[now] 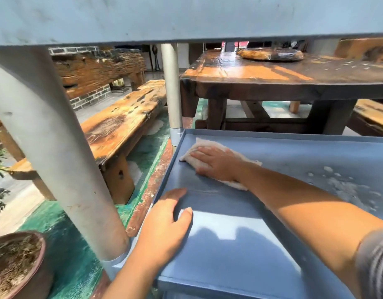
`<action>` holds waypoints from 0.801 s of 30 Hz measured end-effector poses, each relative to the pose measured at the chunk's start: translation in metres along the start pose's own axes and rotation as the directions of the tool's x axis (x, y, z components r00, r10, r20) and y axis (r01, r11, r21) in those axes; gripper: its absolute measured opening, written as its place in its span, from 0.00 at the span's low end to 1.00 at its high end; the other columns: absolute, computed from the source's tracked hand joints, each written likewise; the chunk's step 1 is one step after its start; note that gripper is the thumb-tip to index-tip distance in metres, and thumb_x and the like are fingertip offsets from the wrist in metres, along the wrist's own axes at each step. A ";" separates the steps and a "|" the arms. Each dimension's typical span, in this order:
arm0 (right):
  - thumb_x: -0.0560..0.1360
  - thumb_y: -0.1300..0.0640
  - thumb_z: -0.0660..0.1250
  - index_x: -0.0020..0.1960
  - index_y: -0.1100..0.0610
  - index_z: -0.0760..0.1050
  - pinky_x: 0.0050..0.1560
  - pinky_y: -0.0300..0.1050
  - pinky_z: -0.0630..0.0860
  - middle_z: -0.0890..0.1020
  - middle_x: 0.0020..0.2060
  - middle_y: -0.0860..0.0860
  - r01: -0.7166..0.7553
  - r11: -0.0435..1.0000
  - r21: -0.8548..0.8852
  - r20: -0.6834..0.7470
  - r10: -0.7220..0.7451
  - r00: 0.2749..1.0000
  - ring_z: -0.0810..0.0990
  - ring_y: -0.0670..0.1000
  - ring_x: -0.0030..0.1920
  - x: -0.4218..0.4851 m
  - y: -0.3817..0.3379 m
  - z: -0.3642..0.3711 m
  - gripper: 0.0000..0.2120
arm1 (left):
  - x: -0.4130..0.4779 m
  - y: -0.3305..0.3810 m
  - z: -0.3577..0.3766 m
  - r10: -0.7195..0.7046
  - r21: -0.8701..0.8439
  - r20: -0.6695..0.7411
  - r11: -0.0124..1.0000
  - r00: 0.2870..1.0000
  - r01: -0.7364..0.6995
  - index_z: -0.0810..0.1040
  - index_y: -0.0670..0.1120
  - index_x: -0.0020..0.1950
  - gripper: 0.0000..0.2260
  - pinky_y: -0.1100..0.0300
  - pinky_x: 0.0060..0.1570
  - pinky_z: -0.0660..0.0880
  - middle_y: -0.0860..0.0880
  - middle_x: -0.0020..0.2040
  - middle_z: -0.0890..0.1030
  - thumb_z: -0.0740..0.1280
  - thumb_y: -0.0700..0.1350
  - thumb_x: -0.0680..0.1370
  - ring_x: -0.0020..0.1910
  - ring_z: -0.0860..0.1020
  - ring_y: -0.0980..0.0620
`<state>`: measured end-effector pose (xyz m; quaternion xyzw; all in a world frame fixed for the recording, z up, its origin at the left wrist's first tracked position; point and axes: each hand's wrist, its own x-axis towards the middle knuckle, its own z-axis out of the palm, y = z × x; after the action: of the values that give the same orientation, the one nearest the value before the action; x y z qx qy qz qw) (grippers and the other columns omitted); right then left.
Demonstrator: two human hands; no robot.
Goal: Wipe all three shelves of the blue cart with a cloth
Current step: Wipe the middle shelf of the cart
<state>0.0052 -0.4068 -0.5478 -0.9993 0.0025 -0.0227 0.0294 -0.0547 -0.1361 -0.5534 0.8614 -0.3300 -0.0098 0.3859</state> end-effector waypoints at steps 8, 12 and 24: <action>0.72 0.26 0.42 0.73 0.26 0.46 0.71 0.70 0.51 0.52 0.79 0.36 -0.404 0.913 0.065 0.072 0.399 0.914 0.52 0.55 0.80 -0.026 0.084 -0.008 0.29 | 0.006 -0.002 0.013 0.074 0.400 0.119 0.909 0.990 -0.117 0.68 0.57 0.72 0.23 0.58 0.73 0.57 0.54 0.75 0.65 0.57 0.59 0.78 0.74 0.60 0.54; 0.72 0.26 0.34 0.72 0.25 0.43 0.73 0.68 0.45 0.50 0.79 0.37 -0.595 0.802 0.048 0.050 0.593 0.804 0.46 0.52 0.80 -0.067 0.136 -0.012 0.28 | 0.008 -0.002 0.015 0.088 0.492 0.154 0.857 0.984 -0.153 0.64 0.58 0.73 0.23 0.54 0.73 0.57 0.55 0.76 0.63 0.53 0.61 0.78 0.75 0.58 0.53; 0.86 0.48 0.52 0.82 0.46 0.43 0.72 0.75 0.50 0.45 0.81 0.50 -0.498 0.866 -0.044 0.067 0.500 0.863 0.45 0.65 0.79 -0.087 0.062 -0.025 0.28 | 0.005 0.009 0.020 0.024 0.569 0.183 0.813 0.983 -0.126 0.57 0.56 0.76 0.25 0.45 0.73 0.55 0.55 0.76 0.60 0.46 0.59 0.80 0.75 0.56 0.54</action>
<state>-0.0827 -0.4692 -0.5309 -0.9651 0.2601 0.0238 0.0216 -0.0612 -0.1567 -0.5603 0.9201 -0.3824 0.0337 0.0772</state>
